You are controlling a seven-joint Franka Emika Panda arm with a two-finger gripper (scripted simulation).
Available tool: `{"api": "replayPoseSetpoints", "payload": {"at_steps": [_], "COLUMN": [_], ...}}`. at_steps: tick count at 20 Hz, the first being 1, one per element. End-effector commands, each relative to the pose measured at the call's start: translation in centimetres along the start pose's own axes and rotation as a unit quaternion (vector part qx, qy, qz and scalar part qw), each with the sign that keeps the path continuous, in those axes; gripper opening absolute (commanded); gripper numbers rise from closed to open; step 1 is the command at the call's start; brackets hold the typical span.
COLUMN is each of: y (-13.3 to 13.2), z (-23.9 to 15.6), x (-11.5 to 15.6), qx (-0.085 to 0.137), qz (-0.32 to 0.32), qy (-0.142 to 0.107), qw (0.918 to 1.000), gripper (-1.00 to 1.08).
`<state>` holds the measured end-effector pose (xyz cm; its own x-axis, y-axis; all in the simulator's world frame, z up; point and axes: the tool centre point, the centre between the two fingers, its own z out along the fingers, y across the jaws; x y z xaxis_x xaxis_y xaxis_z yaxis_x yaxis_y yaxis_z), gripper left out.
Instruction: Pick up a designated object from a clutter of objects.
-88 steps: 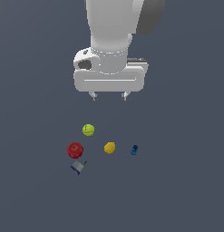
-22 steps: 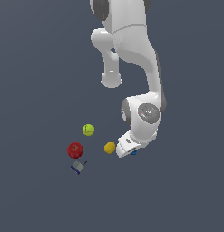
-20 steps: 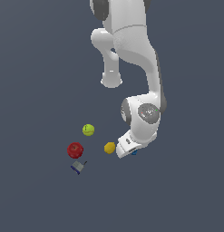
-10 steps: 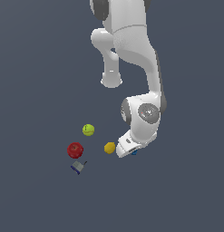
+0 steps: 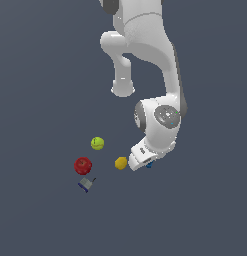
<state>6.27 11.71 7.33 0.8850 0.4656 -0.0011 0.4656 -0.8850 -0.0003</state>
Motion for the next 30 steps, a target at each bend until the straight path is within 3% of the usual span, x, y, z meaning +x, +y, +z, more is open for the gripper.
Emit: {"api": "replayPoseSetpoints", "payload": {"at_steps": [1,30], "y": [-0.2,-2.9], "z": [-1.6,-33.0], "x": [-0.1,-2.3], "qx": [0.0,0.0], "qz": [0.0,-0.001], "qy": [0.0,0.001], "qw": [1.0,1.0], "gripper": [-1.0,-1.0]}}
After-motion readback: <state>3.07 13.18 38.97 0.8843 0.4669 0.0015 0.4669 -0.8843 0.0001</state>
